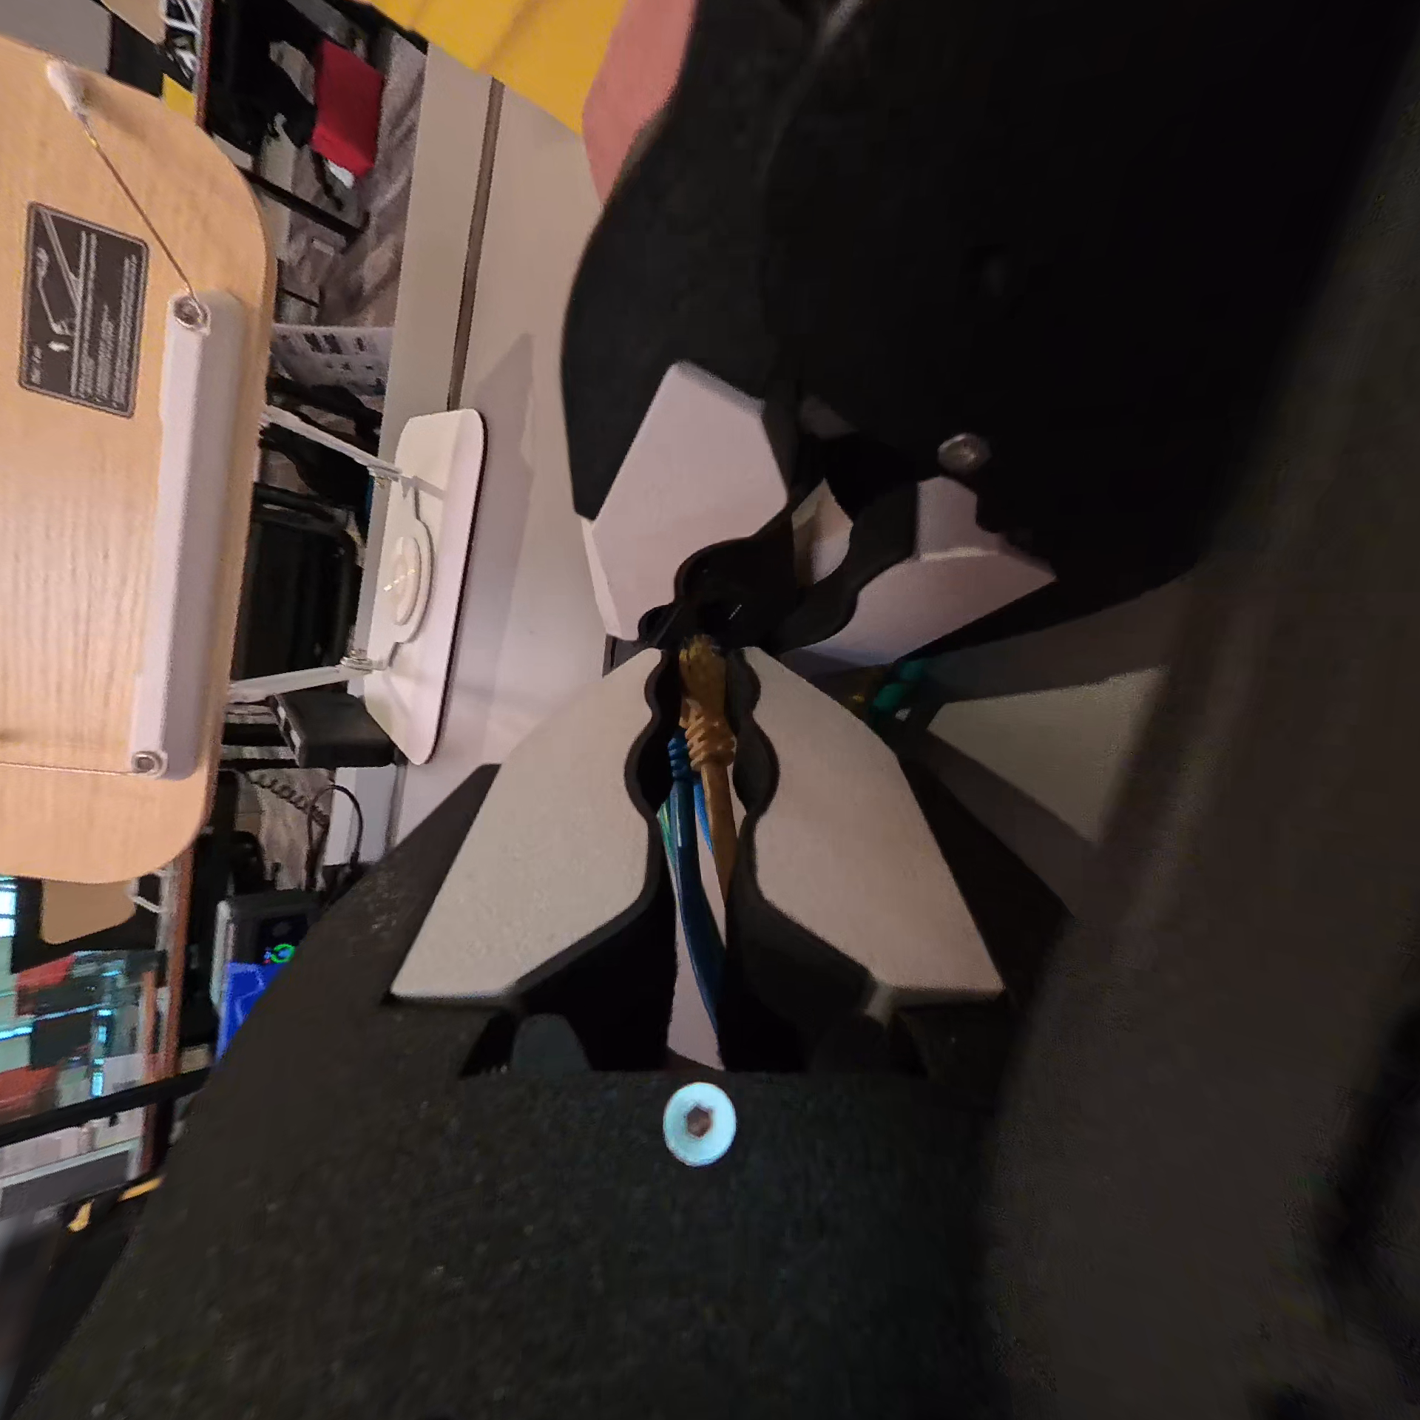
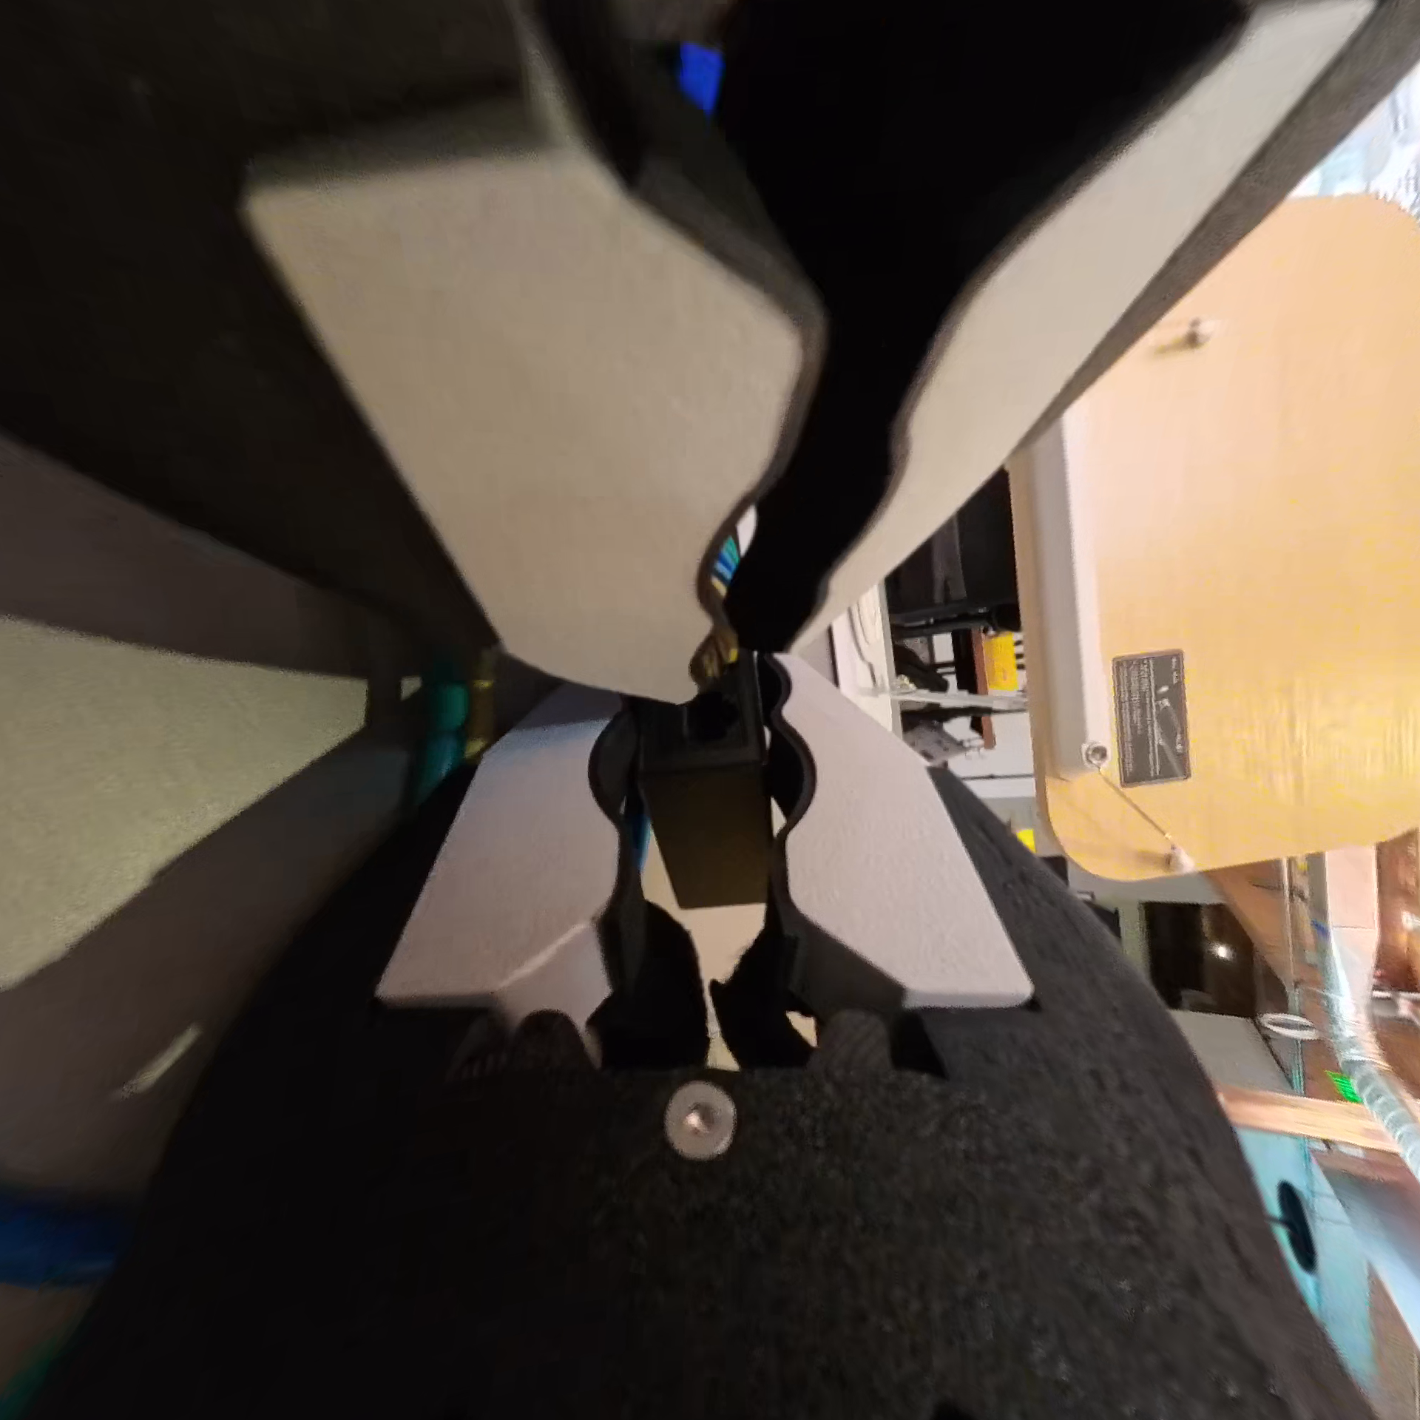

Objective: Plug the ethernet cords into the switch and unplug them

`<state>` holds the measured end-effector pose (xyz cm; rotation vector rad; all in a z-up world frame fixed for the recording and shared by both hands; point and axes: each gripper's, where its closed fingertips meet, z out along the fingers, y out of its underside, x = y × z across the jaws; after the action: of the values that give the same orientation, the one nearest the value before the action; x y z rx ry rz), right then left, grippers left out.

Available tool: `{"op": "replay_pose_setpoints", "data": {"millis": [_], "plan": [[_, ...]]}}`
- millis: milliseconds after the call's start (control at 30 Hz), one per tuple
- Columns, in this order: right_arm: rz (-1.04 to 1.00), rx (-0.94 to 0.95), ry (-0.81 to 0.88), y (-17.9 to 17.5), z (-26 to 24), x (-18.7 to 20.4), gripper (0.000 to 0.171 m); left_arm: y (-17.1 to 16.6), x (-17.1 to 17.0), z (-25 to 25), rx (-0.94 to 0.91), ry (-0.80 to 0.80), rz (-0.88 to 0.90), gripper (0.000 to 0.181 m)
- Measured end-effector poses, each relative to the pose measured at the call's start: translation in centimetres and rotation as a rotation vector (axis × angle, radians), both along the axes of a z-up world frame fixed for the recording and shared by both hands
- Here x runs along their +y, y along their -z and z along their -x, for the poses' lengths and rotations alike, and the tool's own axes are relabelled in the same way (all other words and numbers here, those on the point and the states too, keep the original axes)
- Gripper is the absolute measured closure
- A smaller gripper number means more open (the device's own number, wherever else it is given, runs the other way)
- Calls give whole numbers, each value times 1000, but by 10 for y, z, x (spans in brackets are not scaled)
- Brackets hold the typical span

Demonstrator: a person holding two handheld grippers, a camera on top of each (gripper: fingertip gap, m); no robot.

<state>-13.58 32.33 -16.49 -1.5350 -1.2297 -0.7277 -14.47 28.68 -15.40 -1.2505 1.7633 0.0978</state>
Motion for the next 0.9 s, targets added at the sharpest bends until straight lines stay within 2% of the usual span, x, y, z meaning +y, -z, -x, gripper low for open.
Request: {"op": "replay_pose_setpoints", "data": {"millis": [33,133,200,267,433,533,600,800,833,900], "plan": [[-7,1,-3,-1,0,-1,142,-2,-1,1,-2,-5,17,169],[-6,-35,127,2,-30,9,142,-19,-9,7,-67,9,51,169],[-27,44,53,-8,-12,3,142,-28,1,18,-75,-39,22,169],[-18,-15,75,-1,-14,6,142,-29,-2,19,-95,-23,97,169],[-34,28,98,-6,-27,9,142,4,-16,26,24,-23,208,168],[-16,12,46,-2,-20,8,142,1,-23,22,-36,-3,208,164],[-27,8,11,-4,-14,6,142,-7,-27,19,-84,-15,254,146],[-49,62,-73,-15,-1,-1,141,-59,-40,13,-280,57,467,141],[-61,64,-79,-18,0,-2,141,-64,-37,14,-283,60,457,145],[-78,54,-83,-23,4,-3,141,-59,-22,20,-184,34,304,148]]}}
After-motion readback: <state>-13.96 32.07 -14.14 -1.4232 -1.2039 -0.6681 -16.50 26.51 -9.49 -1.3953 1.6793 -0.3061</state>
